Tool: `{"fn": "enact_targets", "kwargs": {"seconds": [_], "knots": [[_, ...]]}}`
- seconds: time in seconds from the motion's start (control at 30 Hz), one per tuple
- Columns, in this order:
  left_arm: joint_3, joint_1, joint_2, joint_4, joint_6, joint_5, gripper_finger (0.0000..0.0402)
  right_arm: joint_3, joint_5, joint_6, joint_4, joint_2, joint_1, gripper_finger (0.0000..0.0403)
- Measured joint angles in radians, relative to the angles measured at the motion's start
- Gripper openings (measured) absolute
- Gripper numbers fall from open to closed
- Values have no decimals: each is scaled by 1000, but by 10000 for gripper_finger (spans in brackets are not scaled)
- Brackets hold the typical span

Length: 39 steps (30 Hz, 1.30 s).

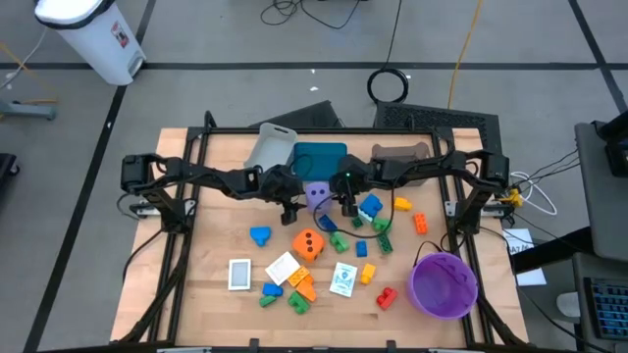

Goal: Pick & Place Toys
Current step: Put the purple dice into the blue bin

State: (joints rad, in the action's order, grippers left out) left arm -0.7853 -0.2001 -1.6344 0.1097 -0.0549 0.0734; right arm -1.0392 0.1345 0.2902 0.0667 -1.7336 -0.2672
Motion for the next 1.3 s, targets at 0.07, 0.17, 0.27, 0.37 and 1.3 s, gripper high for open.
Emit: {"fn": "enact_targets", "kwargs": {"seconds": [0.07, 0.17, 0.27, 0.37, 1.3], "knots": [[1, 0, 0, 6, -3, 0, 223, 1, 3, -9, -5, 0, 3, 143], [2, 0, 0, 19, -4, 1, 223, 2, 36, -24, -17, 0, 3, 143], [2, 0, 0, 20, -15, 3, 223, 3, 41, -27, -24, 0, 6, 143], [2, 0, 0, 26, -13, 6, 223, 3, 44, -39, -25, 0, 6, 143], [-142, -34, 1, -82, -59, 44, 223, -20, 44, -70, 94, 70, 5, 138]]}}
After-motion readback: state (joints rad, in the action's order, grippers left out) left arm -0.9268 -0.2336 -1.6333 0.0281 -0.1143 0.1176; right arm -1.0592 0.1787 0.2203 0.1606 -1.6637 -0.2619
